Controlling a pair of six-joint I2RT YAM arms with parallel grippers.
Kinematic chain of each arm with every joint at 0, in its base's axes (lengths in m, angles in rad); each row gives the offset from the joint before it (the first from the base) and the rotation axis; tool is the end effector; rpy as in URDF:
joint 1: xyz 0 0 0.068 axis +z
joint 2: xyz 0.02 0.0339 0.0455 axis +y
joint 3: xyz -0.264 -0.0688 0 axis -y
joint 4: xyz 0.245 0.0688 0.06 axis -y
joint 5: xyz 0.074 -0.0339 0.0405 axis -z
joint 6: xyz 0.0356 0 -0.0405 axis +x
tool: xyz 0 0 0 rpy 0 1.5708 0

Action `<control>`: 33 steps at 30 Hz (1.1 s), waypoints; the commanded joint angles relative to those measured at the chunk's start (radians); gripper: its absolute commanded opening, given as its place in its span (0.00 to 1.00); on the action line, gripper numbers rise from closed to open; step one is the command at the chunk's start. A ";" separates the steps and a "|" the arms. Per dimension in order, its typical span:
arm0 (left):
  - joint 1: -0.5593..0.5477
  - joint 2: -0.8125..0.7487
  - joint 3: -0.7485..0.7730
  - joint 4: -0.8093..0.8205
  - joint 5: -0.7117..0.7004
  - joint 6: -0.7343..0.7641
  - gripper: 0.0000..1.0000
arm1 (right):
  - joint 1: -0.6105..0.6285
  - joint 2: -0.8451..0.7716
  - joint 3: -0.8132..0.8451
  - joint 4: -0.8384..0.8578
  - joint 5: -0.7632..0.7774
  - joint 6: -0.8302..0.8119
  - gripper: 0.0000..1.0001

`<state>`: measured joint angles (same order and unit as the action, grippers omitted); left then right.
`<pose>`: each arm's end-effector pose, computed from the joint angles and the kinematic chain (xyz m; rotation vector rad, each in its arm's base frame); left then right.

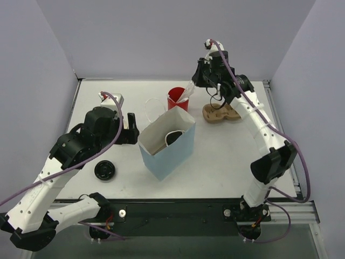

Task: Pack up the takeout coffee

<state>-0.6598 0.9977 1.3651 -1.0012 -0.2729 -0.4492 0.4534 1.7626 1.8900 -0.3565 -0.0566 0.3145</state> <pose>0.1411 -0.0974 0.4152 0.0789 2.1952 -0.3281 0.3698 0.1825 0.4384 -0.1689 1.8322 0.5951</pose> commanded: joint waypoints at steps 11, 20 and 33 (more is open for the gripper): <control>0.005 -0.126 -0.070 0.231 0.003 0.167 0.95 | 0.174 -0.396 0.101 -0.128 0.096 0.017 0.00; 0.005 -0.174 -0.058 0.265 0.044 0.182 0.95 | 0.454 -0.468 0.081 -0.070 0.250 0.012 0.00; 0.005 -0.241 -0.070 0.262 0.058 0.165 0.95 | 0.587 -0.339 -0.048 0.071 0.242 0.050 0.00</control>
<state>-0.6590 0.7734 1.2808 -0.7807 -0.2127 -0.2806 1.0191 1.4117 1.8736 -0.3824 0.1806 0.3294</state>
